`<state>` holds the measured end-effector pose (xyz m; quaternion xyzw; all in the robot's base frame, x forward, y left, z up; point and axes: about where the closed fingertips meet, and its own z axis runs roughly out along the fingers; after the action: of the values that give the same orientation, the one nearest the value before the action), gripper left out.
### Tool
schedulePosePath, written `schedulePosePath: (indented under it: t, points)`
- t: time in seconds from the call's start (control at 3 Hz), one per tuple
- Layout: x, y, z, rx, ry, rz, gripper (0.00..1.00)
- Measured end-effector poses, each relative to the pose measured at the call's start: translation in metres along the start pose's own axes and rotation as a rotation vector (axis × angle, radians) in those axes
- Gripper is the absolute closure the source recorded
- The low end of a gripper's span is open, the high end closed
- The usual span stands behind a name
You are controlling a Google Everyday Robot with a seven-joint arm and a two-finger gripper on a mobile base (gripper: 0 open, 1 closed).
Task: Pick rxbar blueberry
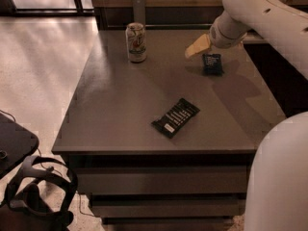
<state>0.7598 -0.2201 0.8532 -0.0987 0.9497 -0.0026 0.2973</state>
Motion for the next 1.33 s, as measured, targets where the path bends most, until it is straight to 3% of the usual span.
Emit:
schedulePosePath:
  t: [0.33, 1.0, 1.33]
  points:
    - [0.008, -0.011, 0.016, -0.030, 0.017, 0.027, 0.00]
    - [0.018, -0.008, 0.037, -0.084, 0.043, 0.048, 0.00]
    - [0.025, -0.001, 0.048, -0.108, 0.056, 0.054, 0.11]
